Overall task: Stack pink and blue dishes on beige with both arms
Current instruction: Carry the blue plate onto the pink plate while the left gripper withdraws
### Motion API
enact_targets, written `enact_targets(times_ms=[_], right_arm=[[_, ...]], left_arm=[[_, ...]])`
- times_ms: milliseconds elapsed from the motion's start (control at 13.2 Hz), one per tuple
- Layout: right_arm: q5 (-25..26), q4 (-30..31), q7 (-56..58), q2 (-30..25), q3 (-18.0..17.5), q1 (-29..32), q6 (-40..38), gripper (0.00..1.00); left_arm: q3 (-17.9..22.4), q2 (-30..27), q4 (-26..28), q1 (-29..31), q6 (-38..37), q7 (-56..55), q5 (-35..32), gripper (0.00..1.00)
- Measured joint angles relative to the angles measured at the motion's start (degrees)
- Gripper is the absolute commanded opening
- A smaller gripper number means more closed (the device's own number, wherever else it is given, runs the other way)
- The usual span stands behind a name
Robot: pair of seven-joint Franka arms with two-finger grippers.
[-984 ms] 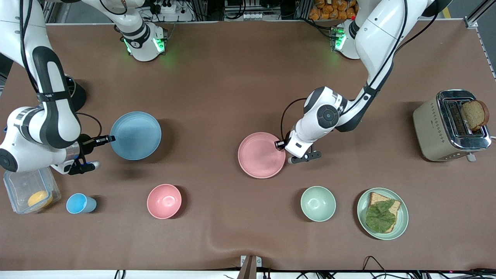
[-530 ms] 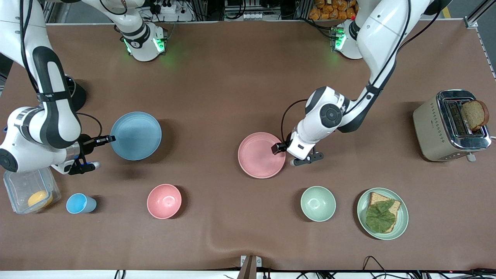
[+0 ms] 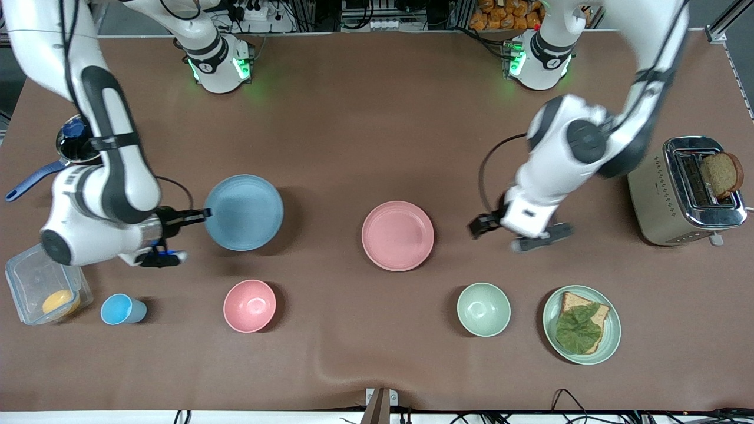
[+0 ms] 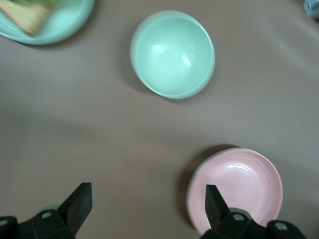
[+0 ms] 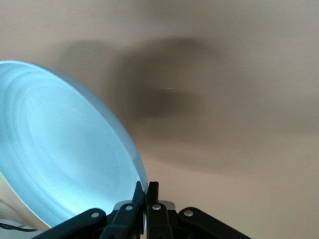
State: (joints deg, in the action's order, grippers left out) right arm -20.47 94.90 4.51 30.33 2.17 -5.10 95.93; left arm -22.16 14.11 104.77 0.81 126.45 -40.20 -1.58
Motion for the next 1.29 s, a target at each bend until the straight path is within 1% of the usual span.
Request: enact_targets(times_ms=[227,303,454,605,832,1135,1286], right_arm=[[-4.48,-1.82,-8.19,1.16,-0.08,-5.51,1.26,0.0],[-5.37,-2.64,-11.29,1.85,-0.11,-7.5,2.47,0.0],[-6.53,-4.39,-17.11,3.66,-0.15,-11.72,5.38,0.0],[-8.2,-6.68,-21.93,5.76,-0.16,-15.46,7.59,0.0],[-10.37,-9.18,-27.61,7.82,-0.19,-19.89,11.26,0.0],[-14.47,-9.73,-30.18,9.28,-0.18,-24.45,16.82,0.0],[-14.81,-9.98,-31.18,10.17,-0.17,-26.1,19.38,0.0]], left_arm=[[0.23,-6.53,-3.21,6.84,-12.56,11.48,-0.03,1.0],[0.29,-7.93,-4.23,8.82,-14.79,14.49,-0.03,1.0],[0.33,-10.08,-5.13,11.46,-16.5,19.27,-0.03,1.0],[0.35,-11.16,-6.46,12.0,-19.36,20.8,-0.03,1.0],[0.31,-11.42,-10.17,12.03,-24.14,20.83,-0.03,1.0],[0.38,-11.42,-13.15,12.33,-29.48,21.38,0.15,1.0],[0.38,-11.43,-14.85,12.5,-31.78,21.43,0.24,1.0]])
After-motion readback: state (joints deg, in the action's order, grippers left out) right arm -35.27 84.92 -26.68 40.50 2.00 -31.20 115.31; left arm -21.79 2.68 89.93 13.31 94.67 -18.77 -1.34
